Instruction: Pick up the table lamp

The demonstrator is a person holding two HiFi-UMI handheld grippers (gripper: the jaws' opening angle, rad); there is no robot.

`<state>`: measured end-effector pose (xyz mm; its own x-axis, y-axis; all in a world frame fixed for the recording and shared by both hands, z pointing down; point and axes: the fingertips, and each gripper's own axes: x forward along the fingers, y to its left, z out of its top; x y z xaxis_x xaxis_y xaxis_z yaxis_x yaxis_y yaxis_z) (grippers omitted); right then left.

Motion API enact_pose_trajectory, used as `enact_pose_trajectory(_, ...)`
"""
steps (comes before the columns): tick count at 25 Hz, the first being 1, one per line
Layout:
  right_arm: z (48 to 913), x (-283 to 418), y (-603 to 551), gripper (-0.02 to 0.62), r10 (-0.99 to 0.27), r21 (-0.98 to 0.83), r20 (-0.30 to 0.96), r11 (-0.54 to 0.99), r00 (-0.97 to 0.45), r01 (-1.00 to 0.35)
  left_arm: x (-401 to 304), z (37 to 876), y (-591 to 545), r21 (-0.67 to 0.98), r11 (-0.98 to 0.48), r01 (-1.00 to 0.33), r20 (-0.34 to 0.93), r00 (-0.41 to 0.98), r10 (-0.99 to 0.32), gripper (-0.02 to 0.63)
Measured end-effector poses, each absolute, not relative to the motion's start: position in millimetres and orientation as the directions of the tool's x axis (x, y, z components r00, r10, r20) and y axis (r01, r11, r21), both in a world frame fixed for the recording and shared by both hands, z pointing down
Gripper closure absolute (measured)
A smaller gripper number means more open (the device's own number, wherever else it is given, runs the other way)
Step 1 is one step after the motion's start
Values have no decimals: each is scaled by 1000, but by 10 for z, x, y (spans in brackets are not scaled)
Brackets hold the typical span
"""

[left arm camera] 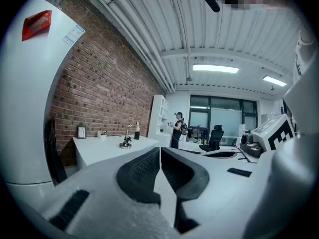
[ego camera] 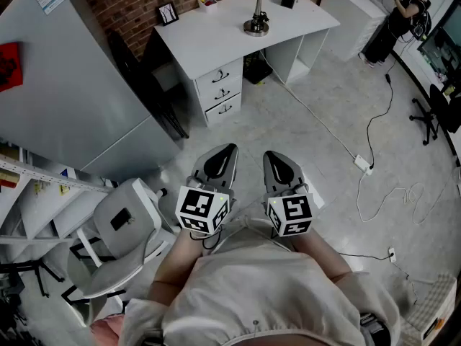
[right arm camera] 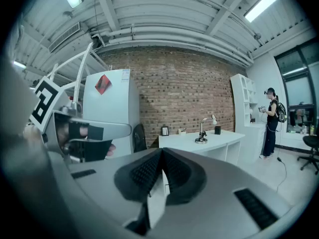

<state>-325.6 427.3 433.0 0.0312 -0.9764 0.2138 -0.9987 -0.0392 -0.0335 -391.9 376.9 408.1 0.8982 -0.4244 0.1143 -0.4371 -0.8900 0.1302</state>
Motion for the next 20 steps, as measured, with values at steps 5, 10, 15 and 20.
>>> enact_pose_trajectory(5,4363,-3239,4269,569,-974,-39,223,-41,31,-998,-3895,4106,3771,132,-892,-433,119,900,-419,586)
enact_pose_trajectory(10,4412,-3276,4227,569,-971,-30,237,-35,27,-999,-3884,4151,3739,138,-893,-428,127,902,-412,586)
enact_pose_trajectory(15,4515,-3210,4215,568,-956,-32,283,-96,83,-995,-3863,4213,3717,164,-893,-420,135,906,-401,586)
enact_pose_trajectory(20,4662,-3071,4250,568,-940,-39,327,-118,99,-992,-3781,4366,3720,208,-884,-419,159,906,-392,586)
